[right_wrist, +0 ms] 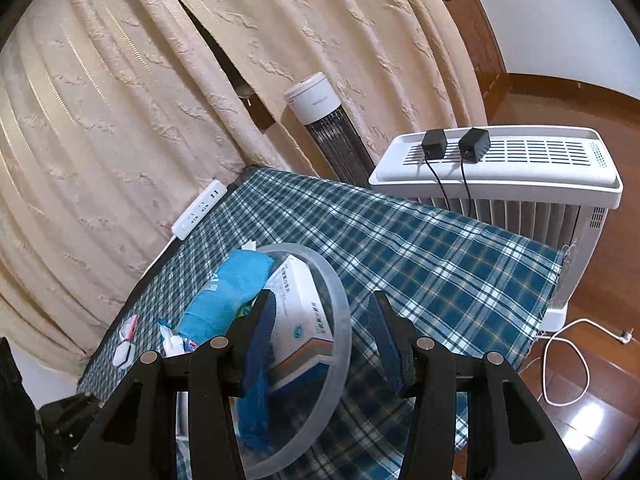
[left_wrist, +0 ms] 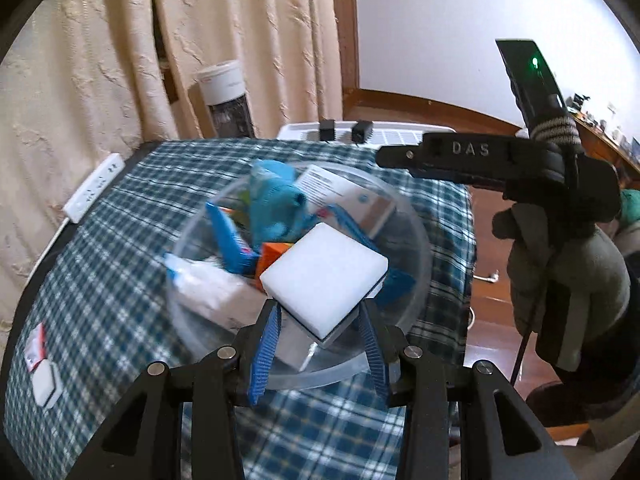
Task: Organize objects
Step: 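Carry the white sponge over the clear bowl and open the left gripper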
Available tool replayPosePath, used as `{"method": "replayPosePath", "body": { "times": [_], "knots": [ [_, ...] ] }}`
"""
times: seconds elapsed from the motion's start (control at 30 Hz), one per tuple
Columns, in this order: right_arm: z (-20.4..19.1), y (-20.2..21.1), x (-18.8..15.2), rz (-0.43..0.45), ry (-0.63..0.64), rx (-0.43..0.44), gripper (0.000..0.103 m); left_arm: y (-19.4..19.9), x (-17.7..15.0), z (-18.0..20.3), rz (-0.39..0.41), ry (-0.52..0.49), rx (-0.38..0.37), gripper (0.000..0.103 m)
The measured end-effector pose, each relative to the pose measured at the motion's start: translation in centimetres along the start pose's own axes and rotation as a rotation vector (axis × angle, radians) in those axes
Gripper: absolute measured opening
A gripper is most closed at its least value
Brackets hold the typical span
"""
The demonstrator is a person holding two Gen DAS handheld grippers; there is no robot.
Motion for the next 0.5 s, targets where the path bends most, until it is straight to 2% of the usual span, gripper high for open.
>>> {"method": "replayPosePath", "body": {
  "times": [0.13, 0.2, 0.27, 0.4, 0.47, 0.5],
  "knots": [
    [0.6, -0.4, -0.1, -0.009, -0.01, 0.002, 0.05, -1.6, -0.4, 0.2, -0.028, 0.0, -0.018, 0.043],
    [0.7, -0.5, -0.2, -0.012, -0.012, 0.004, 0.05, -1.8, -0.6, 0.2, -0.029, 0.0, -0.024, 0.05],
    [0.7, -0.5, -0.2, -0.012, -0.011, 0.005, 0.05, -2.2, -0.7, 0.1, -0.033, 0.016, -0.037, 0.067],
    [0.5, -0.5, -0.3, -0.009, 0.003, 0.014, 0.05, -2.1, -1.0, -0.3, -0.031, 0.048, -0.058, 0.072],
    [0.1, -0.3, -0.4, -0.003, 0.01, 0.012, 0.05, -1.9, -1.1, -0.2, -0.034, 0.062, -0.087, 0.083],
    [0.0, -0.2, -0.4, 0.0, 0.013, 0.013, 0.05, -1.7, -1.2, -0.1, -0.031, 0.063, -0.092, 0.083]
  ]
}}
Point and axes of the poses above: each gripper's, at about its wrist camera, not at the fingertips, and y roughly against the way its jaws point, z to its right, x to its top, the point moved 8 cm from there along -y, roughly the way its jaws point, and after that the axes turned 15 degrees about -x, right-handed, at the moved point
